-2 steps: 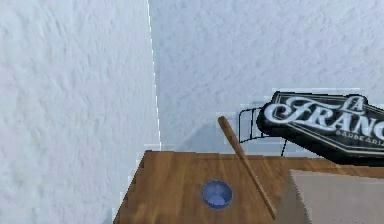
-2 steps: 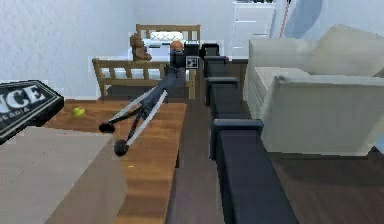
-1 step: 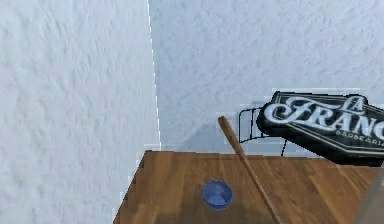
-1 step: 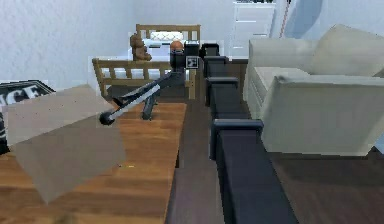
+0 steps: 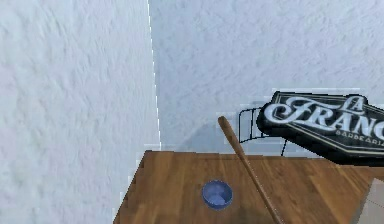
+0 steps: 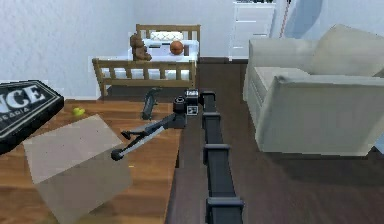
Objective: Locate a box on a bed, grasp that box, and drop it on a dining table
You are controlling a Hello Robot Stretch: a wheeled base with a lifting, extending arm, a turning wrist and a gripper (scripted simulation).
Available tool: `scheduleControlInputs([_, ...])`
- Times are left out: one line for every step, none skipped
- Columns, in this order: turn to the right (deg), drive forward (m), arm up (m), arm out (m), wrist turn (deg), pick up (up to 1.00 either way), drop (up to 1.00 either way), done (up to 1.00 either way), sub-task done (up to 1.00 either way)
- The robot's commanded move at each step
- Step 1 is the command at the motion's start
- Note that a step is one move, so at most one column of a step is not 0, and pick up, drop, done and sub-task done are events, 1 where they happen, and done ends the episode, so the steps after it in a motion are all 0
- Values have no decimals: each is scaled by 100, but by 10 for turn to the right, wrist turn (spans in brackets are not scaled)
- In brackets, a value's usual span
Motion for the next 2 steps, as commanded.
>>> scheduleControlInputs([0, 0, -32, 0, 0, 0, 0, 0, 0])
scheduleControlInputs([0, 0, 0, 0, 0, 0, 100, 0, 0])
